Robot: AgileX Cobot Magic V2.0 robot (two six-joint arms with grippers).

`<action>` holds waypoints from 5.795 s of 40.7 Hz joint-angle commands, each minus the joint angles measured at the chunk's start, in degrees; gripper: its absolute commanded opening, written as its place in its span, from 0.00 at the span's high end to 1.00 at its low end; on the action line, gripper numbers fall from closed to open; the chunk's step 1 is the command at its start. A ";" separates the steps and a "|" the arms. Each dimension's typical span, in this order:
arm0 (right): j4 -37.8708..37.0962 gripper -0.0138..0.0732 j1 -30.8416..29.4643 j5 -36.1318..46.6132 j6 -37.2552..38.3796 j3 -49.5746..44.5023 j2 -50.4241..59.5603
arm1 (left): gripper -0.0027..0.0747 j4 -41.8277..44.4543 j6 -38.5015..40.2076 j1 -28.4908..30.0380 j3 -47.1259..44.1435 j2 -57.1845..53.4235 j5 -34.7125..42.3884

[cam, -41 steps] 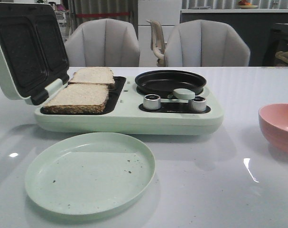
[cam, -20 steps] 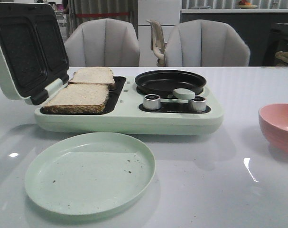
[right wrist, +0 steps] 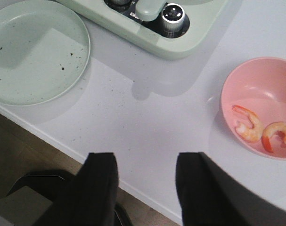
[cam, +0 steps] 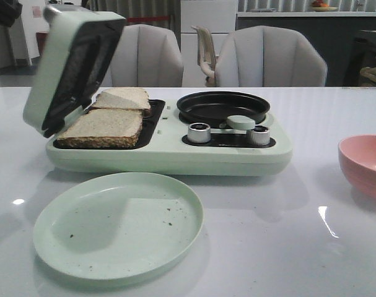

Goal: Make breakfast with bread and shrimp
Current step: 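Push the sandwich maker lid down closed with the left gripper, then reach the right gripper to the rim of the pink bowl, then lift the pink bowl with the right gripper and tip shrimp into the pan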

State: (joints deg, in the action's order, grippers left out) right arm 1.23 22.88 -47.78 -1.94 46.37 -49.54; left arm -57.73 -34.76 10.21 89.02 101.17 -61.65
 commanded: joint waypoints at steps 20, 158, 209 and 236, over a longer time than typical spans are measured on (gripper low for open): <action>-0.06 0.37 -0.15 3.64 -0.01 1.56 0.67 | 0.83 20.41 0.39 -20.26 -21.98 -33.06 15.83; -52.64 0.79 -1.92 8.82 15.41 54.21 -53.41 | 0.84 42.98 17.99 -26.02 -44.92 -60.05 20.14; -104.30 0.79 10.77 -9.48 31.79 62.10 -66.86 | 0.84 42.98 17.99 -26.02 -44.92 -60.05 20.05; -104.30 0.79 10.88 -11.31 33.71 62.10 -68.37 | 0.84 42.98 17.99 -26.02 -44.92 -60.05 20.05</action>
State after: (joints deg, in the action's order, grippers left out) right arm -97.72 33.86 -57.05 31.41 106.40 -122.08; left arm -13.84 -17.20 -15.36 42.55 41.39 -45.48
